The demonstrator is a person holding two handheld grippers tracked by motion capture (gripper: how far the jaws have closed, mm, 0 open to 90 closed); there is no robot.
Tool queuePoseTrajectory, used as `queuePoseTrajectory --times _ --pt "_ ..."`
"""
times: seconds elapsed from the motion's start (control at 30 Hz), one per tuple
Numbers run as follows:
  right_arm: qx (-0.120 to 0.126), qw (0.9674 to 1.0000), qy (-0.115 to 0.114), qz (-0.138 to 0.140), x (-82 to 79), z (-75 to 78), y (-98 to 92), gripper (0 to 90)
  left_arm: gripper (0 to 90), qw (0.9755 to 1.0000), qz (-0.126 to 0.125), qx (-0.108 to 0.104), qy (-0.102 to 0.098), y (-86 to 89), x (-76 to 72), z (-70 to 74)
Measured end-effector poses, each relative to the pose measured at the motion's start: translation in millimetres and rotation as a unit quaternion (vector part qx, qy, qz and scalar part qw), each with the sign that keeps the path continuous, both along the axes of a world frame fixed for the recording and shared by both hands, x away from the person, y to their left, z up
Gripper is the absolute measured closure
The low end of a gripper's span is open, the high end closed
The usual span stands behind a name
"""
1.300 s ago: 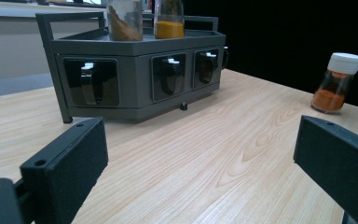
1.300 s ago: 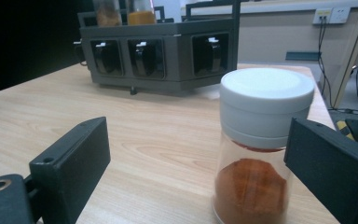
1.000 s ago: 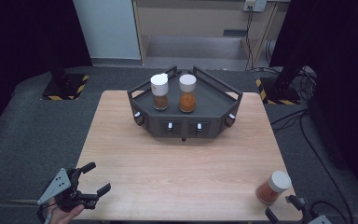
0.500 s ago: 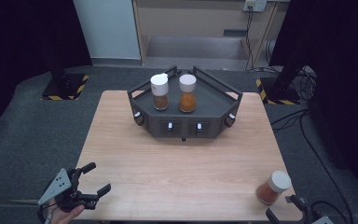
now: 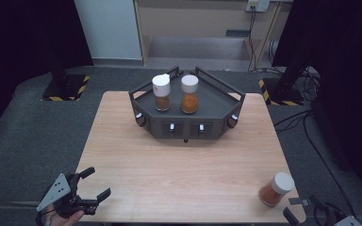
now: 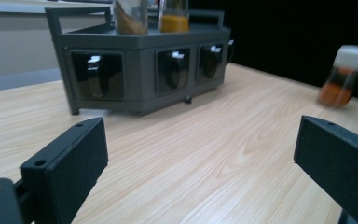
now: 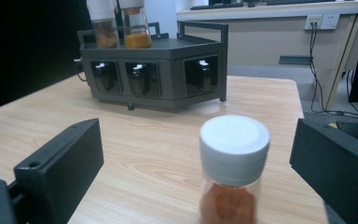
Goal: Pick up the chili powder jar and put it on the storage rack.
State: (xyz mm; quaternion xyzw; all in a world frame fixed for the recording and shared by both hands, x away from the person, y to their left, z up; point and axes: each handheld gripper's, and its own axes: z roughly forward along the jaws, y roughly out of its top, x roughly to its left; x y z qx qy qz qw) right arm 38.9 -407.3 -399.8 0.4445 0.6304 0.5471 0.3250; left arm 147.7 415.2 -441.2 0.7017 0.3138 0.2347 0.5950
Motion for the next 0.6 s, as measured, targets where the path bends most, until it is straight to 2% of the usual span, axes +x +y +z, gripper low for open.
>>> queuePoseTrajectory --times 0.07,0.13,0.23,0.4,0.5,0.6 --pt "0.000 1.0000 0.007 0.004 2.9 5.9 -3.7 2.7 1.5 1.0000 0.001 -0.005 -0.001 0.4 -4.0 -0.8" --pt "-0.005 0.9997 0.020 0.009 7.3 11.7 -6.3 2.5 1.5 0.9999 0.010 0.006 -0.001 -1.6 -8.2 1.4" --pt "-0.011 0.9994 0.029 0.014 12.5 17.0 -8.4 2.8 1.5 0.9998 0.016 0.007 0.001 -1.4 -12.0 0.7" --pt "-0.036 0.9981 0.046 0.020 21.9 31.8 -10.3 2.8 1.7 0.9997 0.025 0.006 0.005 0.9 -15.3 -0.6" --pt "-0.036 0.9973 0.059 0.025 29.5 38.8 -14.3 2.6 1.7 0.9996 0.026 0.005 0.005 1.8 -15.2 -0.7" --pt "-0.026 0.9973 0.063 0.027 35.8 42.5 -19.6 2.9 1.7 0.9996 0.025 0.005 0.006 2.2 -14.7 -1.0"
